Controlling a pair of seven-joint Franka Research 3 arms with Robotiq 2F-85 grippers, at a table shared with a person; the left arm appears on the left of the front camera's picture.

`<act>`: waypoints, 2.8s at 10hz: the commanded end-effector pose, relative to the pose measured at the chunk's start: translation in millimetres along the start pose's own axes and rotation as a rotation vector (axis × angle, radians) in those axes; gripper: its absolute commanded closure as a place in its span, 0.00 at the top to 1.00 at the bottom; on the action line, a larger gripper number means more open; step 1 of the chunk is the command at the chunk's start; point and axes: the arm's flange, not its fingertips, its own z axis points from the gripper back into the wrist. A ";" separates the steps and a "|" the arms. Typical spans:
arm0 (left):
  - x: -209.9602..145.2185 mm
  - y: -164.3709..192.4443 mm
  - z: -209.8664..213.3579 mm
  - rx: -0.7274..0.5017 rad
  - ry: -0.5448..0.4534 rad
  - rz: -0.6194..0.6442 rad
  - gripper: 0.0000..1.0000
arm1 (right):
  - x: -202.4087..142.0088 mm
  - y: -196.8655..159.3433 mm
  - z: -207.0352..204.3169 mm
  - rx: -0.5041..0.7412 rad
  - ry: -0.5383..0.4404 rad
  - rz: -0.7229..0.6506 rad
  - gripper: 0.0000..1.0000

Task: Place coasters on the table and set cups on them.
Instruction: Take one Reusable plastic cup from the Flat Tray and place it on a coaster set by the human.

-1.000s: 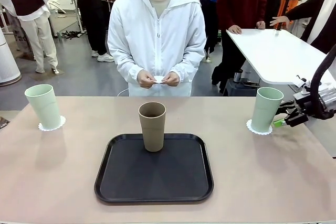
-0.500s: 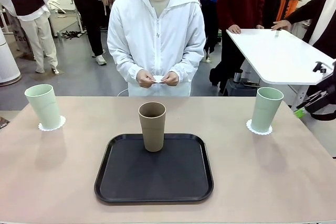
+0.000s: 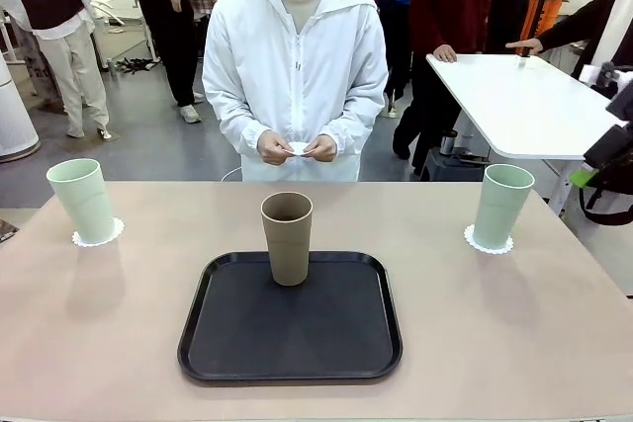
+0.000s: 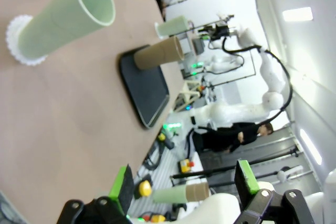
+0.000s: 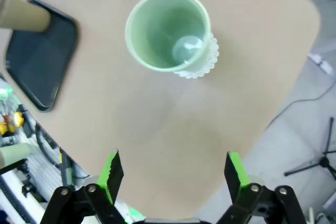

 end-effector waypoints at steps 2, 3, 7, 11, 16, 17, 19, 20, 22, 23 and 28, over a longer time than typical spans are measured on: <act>-0.2 -2.2 0.9 0.008 -0.001 0.005 1.00 | 6.7 58.9 10.6 -0.157 0.095 -0.055 1.00; -0.2 -2.2 0.9 0.008 -0.001 0.005 1.00 | 11.4 72.9 12.5 -0.202 0.114 -0.076 1.00; -0.2 -2.2 0.9 0.008 -0.001 0.005 1.00 | 23.6 85.1 26.2 -0.198 0.090 -0.061 1.00; -0.2 -2.2 0.9 0.008 -0.001 0.005 1.00 | 23.6 85.1 26.2 -0.198 0.090 -0.061 1.00; -0.2 -2.2 0.9 0.008 -0.001 0.005 1.00 | 23.6 85.1 26.2 -0.198 0.090 -0.061 1.00; -0.2 -2.2 0.9 0.008 -0.001 0.005 1.00 | 23.6 85.1 26.2 -0.198 0.090 -0.061 1.00; -0.2 -2.2 0.9 0.008 -0.001 0.005 1.00 | 23.6 85.1 26.2 -0.198 0.090 -0.061 1.00; -0.2 -2.2 0.9 0.008 -0.001 0.005 1.00 | 23.6 85.1 26.2 -0.198 0.090 -0.061 1.00; -0.2 -2.2 0.9 0.008 -0.001 0.005 1.00 | 25.9 85.8 26.7 -0.181 0.084 -0.073 1.00; -0.2 -2.2 0.9 0.008 -0.001 0.005 1.00 | 14.0 72.7 42.6 -0.026 0.016 -0.147 1.00; -0.2 -2.2 0.9 0.008 -0.001 0.005 1.00 | -28.8 -33.5 58.2 0.571 -0.135 -0.399 1.00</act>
